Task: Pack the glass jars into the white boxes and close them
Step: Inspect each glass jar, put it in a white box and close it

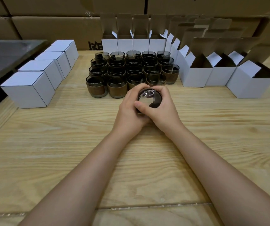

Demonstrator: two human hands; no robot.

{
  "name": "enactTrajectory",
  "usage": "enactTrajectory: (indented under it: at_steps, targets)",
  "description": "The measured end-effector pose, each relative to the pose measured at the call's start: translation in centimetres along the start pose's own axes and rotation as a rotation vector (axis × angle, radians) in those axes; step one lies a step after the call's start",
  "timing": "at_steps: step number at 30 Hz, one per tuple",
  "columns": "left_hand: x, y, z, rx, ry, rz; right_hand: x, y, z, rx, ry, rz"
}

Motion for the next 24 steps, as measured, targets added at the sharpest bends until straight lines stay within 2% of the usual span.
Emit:
enactTrajectory:
  at_steps: [4, 15, 20, 24]
  targets:
    - [0.0, 0.1, 0.1, 0.021, 0.019, -0.016, 0.2, 0.0, -0.4, 0.092, 0.030, -0.001]
    - [0.0, 0.0, 0.4, 0.035, 0.051, -0.018, 0.6, -0.5, -0.7, 0.082, 0.084, 0.034]
    - [0.0, -0.1, 0.3, 0.061, 0.096, -0.043, 1.0, -0.6, -0.6, 0.047, 0.109, 0.000]
    - [0.2, -0.2, -0.1, 0.104, 0.140, -0.029, 1.0, -0.3, -1.0, 0.111, 0.061, -0.090]
Point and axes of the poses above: each hand's wrist, its own y-axis away from the middle knuckle, its own x-axis out of the back of the hand, z = x × y, the point moved 2 cm from there along -y, towards the middle knuckle, and after that the axes turned 13 degrees about z, right-handed, at the moved point
